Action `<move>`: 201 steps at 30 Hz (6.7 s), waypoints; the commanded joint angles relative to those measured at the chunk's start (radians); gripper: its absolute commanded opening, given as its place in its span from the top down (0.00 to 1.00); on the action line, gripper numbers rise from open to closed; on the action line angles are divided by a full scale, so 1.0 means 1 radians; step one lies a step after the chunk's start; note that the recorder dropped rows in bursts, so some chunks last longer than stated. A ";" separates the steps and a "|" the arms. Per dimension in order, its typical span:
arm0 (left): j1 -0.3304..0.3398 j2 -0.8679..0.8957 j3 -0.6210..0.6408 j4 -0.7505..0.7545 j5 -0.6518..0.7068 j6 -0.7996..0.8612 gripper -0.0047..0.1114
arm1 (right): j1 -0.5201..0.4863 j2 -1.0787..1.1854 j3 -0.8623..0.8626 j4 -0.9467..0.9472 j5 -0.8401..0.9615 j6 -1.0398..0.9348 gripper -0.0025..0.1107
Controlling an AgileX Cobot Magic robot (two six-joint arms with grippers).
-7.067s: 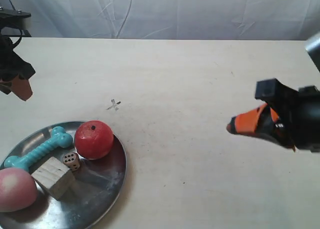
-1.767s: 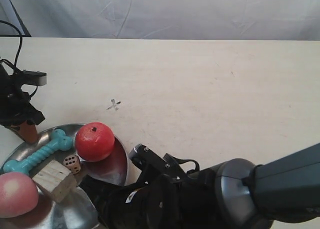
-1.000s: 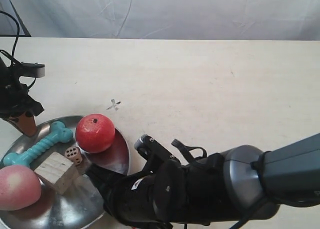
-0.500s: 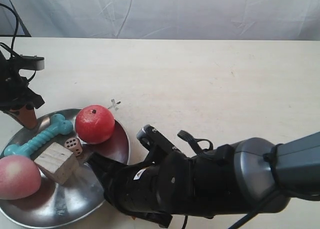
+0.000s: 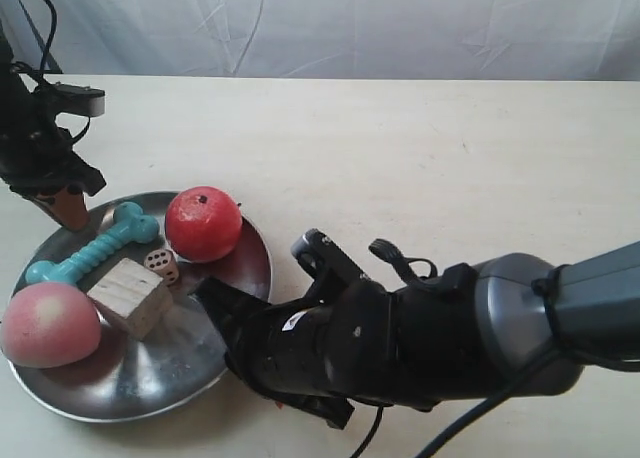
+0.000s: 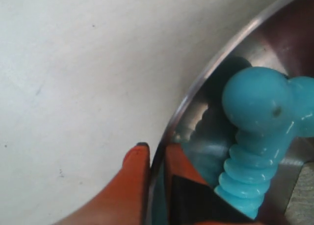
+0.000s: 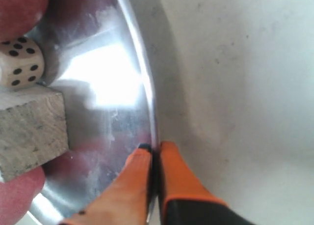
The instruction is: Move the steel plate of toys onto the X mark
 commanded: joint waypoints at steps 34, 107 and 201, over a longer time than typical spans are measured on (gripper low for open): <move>-0.049 0.041 -0.133 -0.135 0.085 -0.065 0.96 | -0.066 -0.030 -0.021 -0.040 -0.050 -0.030 0.99; -0.164 0.306 -0.536 -0.099 0.085 -0.135 0.96 | -0.310 0.120 -0.128 -0.170 -0.033 -0.053 0.99; -0.022 0.120 -0.536 -0.046 0.085 -0.239 0.96 | -0.430 -0.139 -0.128 -0.778 0.419 -0.046 0.98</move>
